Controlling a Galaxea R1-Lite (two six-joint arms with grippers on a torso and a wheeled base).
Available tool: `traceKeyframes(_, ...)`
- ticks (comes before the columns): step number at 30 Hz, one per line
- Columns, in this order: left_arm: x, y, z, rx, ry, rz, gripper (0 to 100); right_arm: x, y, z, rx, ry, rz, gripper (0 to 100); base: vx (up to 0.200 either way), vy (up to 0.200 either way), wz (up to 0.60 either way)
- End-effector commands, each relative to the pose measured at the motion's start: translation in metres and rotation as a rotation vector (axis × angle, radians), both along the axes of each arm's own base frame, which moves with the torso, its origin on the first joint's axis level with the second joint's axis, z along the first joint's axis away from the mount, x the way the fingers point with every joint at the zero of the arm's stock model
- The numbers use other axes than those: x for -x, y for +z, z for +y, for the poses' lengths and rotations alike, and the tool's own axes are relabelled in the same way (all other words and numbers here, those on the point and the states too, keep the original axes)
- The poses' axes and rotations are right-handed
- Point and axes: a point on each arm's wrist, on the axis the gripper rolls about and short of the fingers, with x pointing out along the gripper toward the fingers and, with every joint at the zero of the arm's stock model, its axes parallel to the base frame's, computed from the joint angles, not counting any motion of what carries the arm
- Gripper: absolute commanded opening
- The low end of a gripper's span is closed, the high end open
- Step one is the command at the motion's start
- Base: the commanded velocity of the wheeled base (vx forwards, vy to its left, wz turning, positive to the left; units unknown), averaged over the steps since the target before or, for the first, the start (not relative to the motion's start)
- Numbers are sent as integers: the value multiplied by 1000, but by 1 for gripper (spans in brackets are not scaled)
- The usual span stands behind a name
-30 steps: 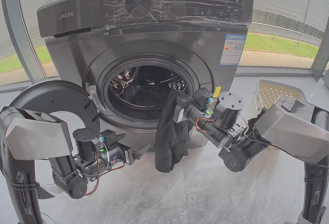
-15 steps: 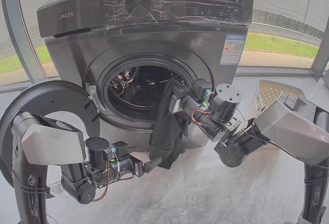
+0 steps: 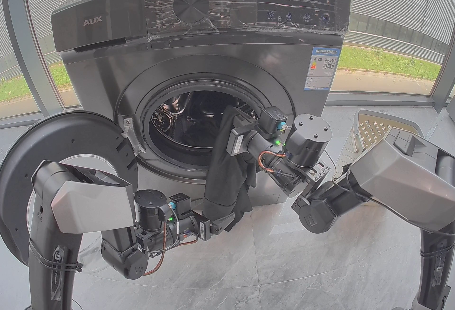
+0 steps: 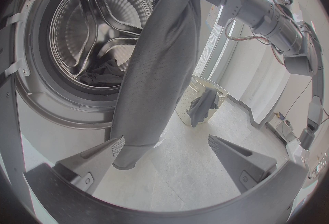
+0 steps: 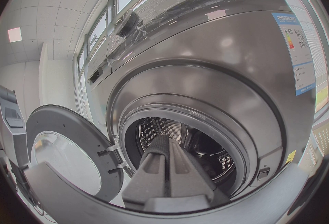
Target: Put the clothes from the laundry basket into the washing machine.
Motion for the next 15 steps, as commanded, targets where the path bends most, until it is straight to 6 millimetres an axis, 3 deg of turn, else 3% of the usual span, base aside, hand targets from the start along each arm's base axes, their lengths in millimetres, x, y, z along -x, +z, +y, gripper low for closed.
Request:
traceKeyframes(1, -5, -8, -6, 1, 2, -3, 100, 3, -1, 4, -2, 6, 4, 0, 0, 0, 0)
traceKeyframes(15, -40, -29, -23, 10, 130, -83, 100, 9, -1, 9, -14, 23, 17, 0, 0, 0, 0)
